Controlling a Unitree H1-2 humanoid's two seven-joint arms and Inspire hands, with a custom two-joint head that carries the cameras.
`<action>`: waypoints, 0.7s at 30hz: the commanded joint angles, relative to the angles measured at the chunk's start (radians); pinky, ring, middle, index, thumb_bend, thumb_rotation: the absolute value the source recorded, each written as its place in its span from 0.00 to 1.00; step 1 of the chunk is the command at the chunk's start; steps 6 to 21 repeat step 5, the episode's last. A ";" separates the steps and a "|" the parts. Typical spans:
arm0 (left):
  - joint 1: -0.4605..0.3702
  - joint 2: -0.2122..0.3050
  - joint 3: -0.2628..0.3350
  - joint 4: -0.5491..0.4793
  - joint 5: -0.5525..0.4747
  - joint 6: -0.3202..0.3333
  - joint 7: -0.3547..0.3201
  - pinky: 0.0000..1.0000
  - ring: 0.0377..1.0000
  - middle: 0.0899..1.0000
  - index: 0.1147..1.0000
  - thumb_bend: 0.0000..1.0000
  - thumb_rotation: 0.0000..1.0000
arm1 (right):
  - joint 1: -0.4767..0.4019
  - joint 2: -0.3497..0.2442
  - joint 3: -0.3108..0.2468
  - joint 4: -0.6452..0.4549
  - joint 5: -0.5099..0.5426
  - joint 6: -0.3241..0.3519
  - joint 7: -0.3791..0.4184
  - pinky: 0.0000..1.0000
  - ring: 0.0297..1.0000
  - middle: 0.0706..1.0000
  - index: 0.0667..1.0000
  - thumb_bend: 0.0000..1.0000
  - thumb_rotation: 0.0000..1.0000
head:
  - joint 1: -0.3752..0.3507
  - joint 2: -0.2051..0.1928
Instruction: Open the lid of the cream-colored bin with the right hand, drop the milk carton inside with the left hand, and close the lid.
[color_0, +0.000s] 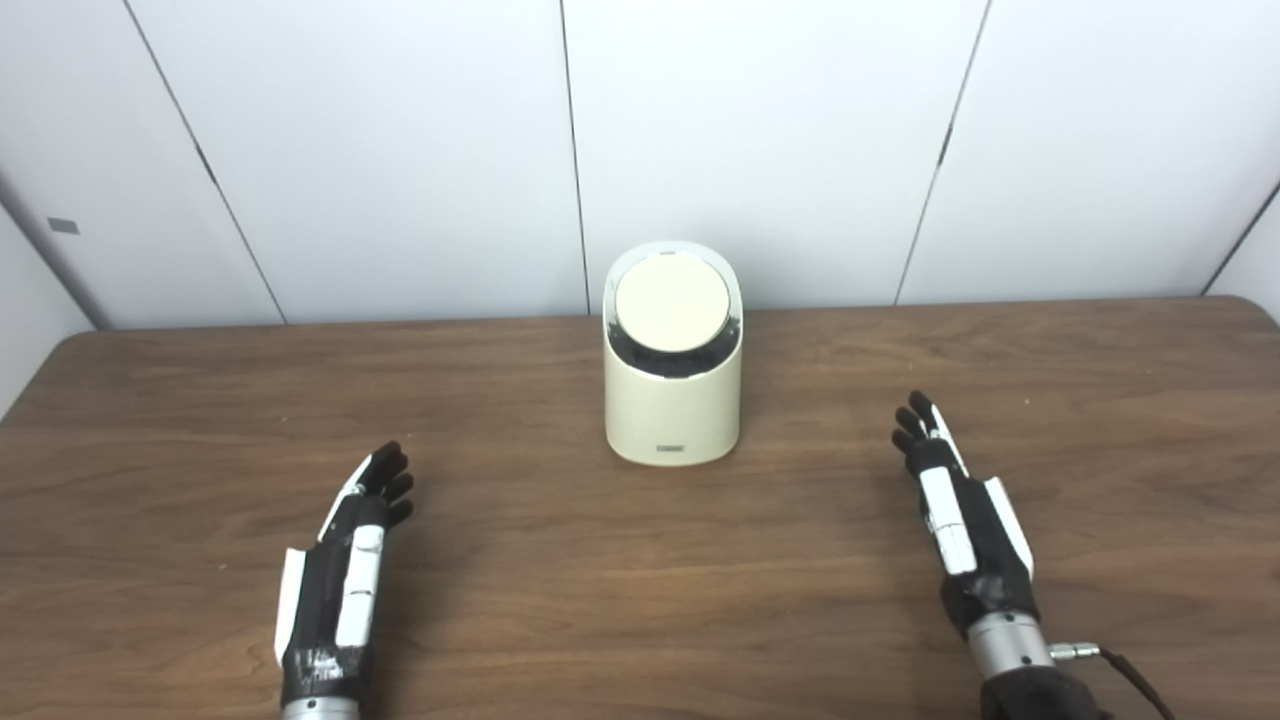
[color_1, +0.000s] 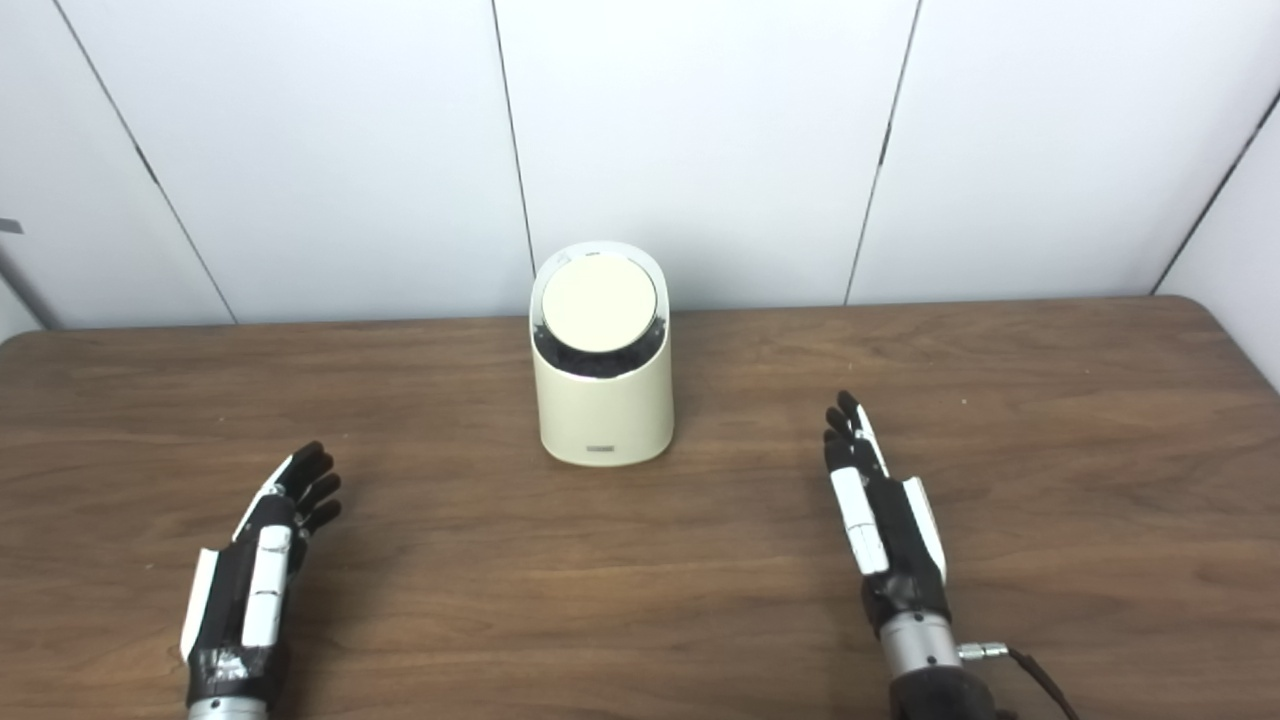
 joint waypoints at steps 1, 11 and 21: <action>0.000 0.004 0.005 0.044 0.029 -0.051 0.021 0.86 0.87 0.88 0.90 0.58 0.91 | -0.019 -0.001 -0.003 -0.038 0.011 -0.047 -0.009 1.00 0.95 0.96 0.98 0.61 1.00 | 0.000 0.001; -0.001 -0.006 0.011 0.091 0.038 -0.106 0.043 0.85 0.85 0.86 0.87 0.57 0.89 | -0.012 -0.005 -0.001 -0.042 0.009 -0.039 -0.009 1.00 0.96 0.96 0.98 0.60 1.00 | 0.003 -0.006; -0.001 -0.006 0.011 0.091 0.038 -0.106 0.043 0.85 0.85 0.86 0.87 0.57 0.89 | -0.012 -0.005 -0.001 -0.042 0.009 -0.039 -0.009 1.00 0.96 0.96 0.98 0.60 1.00 | 0.003 -0.006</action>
